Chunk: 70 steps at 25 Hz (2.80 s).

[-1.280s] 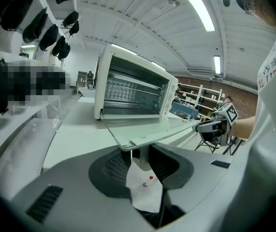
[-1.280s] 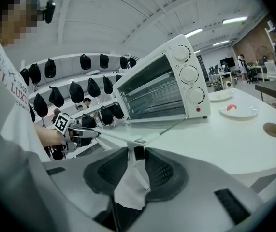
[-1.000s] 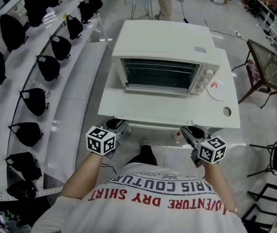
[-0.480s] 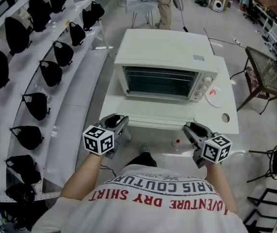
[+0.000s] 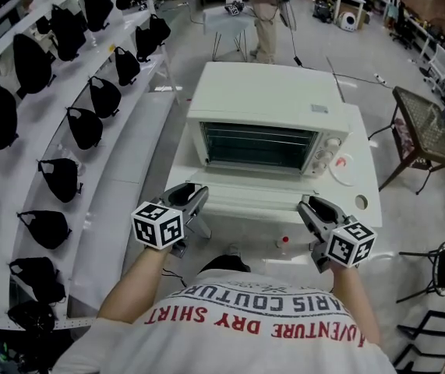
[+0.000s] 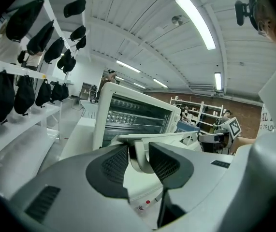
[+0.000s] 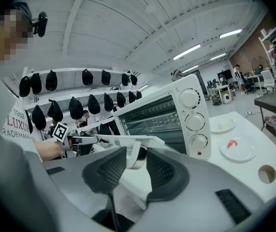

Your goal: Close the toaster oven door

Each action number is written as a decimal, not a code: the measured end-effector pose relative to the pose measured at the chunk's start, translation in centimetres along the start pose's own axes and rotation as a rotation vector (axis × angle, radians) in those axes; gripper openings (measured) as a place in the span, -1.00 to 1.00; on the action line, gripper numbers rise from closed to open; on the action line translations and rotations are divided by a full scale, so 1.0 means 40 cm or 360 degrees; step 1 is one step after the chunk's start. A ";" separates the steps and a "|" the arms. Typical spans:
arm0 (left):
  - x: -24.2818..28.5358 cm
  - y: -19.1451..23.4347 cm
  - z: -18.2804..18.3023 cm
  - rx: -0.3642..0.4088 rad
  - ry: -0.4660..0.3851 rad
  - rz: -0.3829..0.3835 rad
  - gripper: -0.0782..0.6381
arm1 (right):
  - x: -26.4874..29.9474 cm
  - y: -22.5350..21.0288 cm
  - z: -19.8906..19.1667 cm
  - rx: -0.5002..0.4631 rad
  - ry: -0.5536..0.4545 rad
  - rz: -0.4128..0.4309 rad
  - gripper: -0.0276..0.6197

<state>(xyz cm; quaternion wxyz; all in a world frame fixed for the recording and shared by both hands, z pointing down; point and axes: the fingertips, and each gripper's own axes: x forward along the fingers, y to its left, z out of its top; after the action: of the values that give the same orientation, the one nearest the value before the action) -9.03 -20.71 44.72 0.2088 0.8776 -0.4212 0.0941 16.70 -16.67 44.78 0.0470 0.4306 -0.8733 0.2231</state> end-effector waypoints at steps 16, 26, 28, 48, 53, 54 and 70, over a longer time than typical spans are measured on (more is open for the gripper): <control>0.026 0.017 0.078 -0.0062 0.0031 0.0002 -0.38 | 0.021 -0.009 0.088 -0.0149 -0.0069 -0.0098 -0.50; 0.052 0.034 0.130 -0.0143 0.0028 -0.0027 -0.37 | 0.042 -0.023 0.146 -0.0153 -0.0125 -0.0114 -0.51; 0.060 0.037 0.143 -0.0156 0.0025 -0.0030 -0.37 | 0.047 -0.029 0.159 -0.0155 -0.0142 -0.0115 -0.51; 0.141 0.078 0.246 -0.0289 0.0036 -0.0053 -0.34 | 0.105 -0.090 0.273 -0.0177 -0.0217 -0.0121 -0.52; 0.155 0.086 0.260 -0.0327 0.0069 -0.0052 -0.34 | 0.116 -0.101 0.290 -0.0162 -0.0207 -0.0127 -0.52; 0.159 0.088 0.263 -0.0337 0.0081 -0.0051 -0.34 | 0.118 -0.104 0.293 -0.0158 -0.0203 -0.0129 -0.52; 0.189 0.101 0.278 -0.0502 0.0213 -0.0071 -0.34 | 0.136 -0.130 0.310 -0.0111 -0.0144 -0.0135 -0.52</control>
<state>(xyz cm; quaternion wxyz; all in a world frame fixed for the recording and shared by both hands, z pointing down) -7.56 -33.21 38.50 0.3734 0.8348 -0.3964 0.0805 18.68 -28.75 36.97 0.0319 0.4750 -0.8627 0.1704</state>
